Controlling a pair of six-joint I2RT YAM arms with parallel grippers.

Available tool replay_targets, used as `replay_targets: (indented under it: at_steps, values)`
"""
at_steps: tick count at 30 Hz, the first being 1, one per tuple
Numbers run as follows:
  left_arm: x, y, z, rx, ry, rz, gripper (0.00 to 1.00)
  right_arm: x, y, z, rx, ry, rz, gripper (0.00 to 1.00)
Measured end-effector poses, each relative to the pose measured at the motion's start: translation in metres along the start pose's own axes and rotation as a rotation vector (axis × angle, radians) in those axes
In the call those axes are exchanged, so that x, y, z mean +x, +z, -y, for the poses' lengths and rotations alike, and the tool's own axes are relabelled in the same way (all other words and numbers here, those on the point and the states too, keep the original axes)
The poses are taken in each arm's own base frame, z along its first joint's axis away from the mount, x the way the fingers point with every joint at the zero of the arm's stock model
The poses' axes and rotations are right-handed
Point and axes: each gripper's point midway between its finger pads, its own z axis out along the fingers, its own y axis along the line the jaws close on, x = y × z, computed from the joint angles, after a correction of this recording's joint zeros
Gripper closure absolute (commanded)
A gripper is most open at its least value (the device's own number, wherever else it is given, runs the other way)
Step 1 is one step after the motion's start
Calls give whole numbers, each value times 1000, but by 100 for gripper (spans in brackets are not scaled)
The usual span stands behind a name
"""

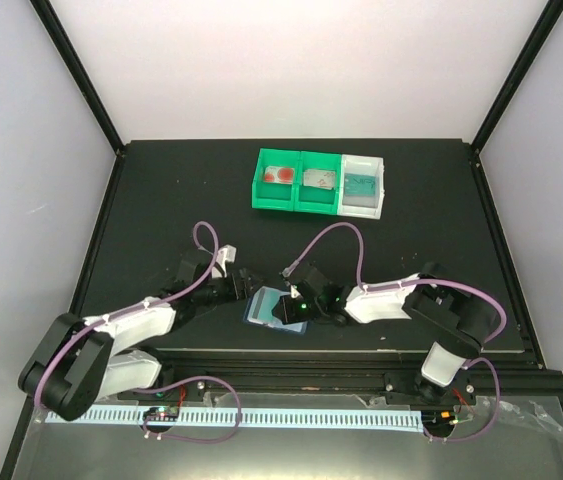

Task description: Take the credit cards out of the card holder

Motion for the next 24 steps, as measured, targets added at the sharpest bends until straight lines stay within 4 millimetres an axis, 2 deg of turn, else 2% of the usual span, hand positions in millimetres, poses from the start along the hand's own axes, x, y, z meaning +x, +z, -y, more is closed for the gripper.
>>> replay_targets:
  at_steps: [8, 17, 21, 24]
  values:
    - [4, -12, 6, 6, 29, -5, 24, -3, 2, 4, 15, 29, 26, 88]
    - [46, -11, -16, 14, -34, -115, 24, -8, 1, 4, 31, 56, 47, 84]
    - [49, -11, -13, 47, -46, -121, 24, -10, 2, 4, 38, 81, 52, 84]
    - [53, -12, -13, 63, -58, -127, 24, -12, 3, 5, 42, 94, 56, 88]
